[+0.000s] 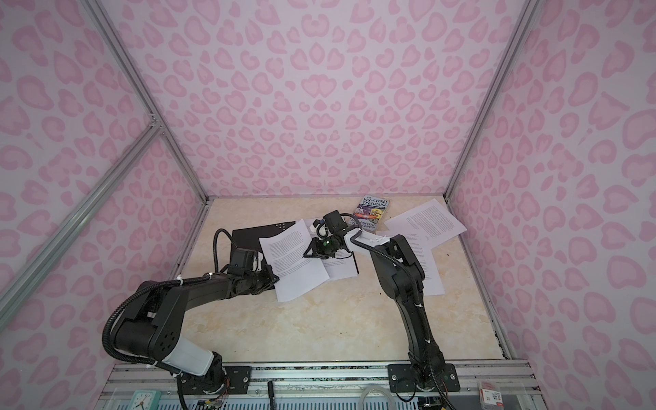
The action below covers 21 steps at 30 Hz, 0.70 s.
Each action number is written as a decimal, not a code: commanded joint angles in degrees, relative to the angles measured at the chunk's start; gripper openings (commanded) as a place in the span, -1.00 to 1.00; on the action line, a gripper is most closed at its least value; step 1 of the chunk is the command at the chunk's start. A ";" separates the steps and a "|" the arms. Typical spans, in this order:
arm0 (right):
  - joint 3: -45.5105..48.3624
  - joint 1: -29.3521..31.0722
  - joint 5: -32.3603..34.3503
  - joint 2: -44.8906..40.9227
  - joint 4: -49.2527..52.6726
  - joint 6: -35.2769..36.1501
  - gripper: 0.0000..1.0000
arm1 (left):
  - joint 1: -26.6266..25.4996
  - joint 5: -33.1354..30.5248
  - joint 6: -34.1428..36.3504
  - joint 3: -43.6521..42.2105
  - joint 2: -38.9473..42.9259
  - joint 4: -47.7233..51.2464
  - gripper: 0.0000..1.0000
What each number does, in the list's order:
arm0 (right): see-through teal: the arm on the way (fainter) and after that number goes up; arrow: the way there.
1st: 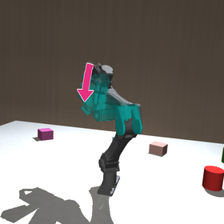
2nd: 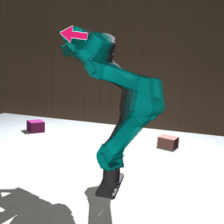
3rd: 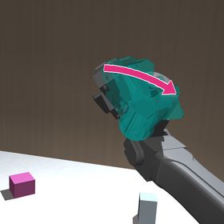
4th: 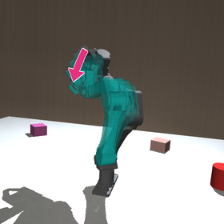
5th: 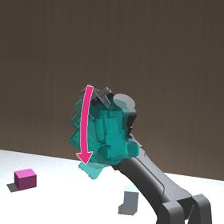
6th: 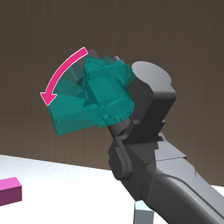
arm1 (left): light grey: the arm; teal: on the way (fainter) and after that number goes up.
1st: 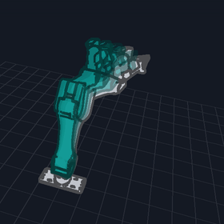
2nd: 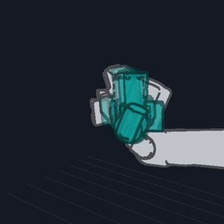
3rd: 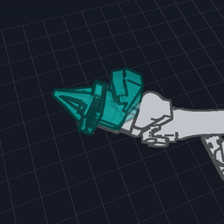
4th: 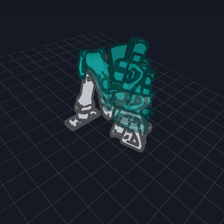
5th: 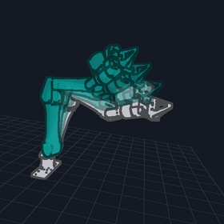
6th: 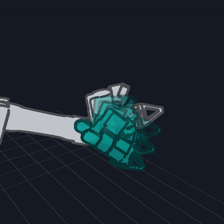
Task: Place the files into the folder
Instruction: 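Pinch the raised sheet's top edge with the right gripper while the left holds it, then lower the sheet flat onto the folder with the right gripper while the left withdraws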
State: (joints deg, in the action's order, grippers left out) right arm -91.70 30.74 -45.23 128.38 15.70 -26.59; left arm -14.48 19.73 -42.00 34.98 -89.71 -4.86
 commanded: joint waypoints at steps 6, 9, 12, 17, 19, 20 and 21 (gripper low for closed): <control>2.13 0.08 0.61 -2.62 -1.08 -0.92 -1.00 | 0.10 1.72 0.95 -0.30 3.75 -2.14 -0.75; 4.51 0.02 1.11 -5.67 -2.88 -1.44 -1.00 | 0.06 1.87 1.39 -1.20 6.58 -3.14 -0.57; 6.08 -0.29 1.76 -8.85 -3.31 -1.40 -1.00 | 0.03 2.75 1.64 -2.43 10.28 -4.86 -0.30; 10.33 -3.80 3.48 -13.66 -3.76 -2.19 -1.00 | -1.14 3.07 3.15 -6.06 20.82 -9.83 0.95; 11.60 -6.19 4.42 -15.09 -3.24 -2.07 -1.00 | -2.52 1.99 4.69 -7.62 26.40 -11.21 0.95; 12.24 -7.38 4.41 -15.62 -2.98 -1.77 -1.00 | -3.47 1.70 5.74 -8.59 29.18 -12.23 0.94; 12.63 -8.59 4.57 -15.85 -2.62 -1.64 -1.00 | -4.25 1.40 6.53 -9.54 32.14 -13.36 0.94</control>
State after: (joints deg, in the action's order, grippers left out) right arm -80.18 24.12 -42.09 113.06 13.15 -28.49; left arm -17.54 22.00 -38.74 26.87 -62.46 -12.53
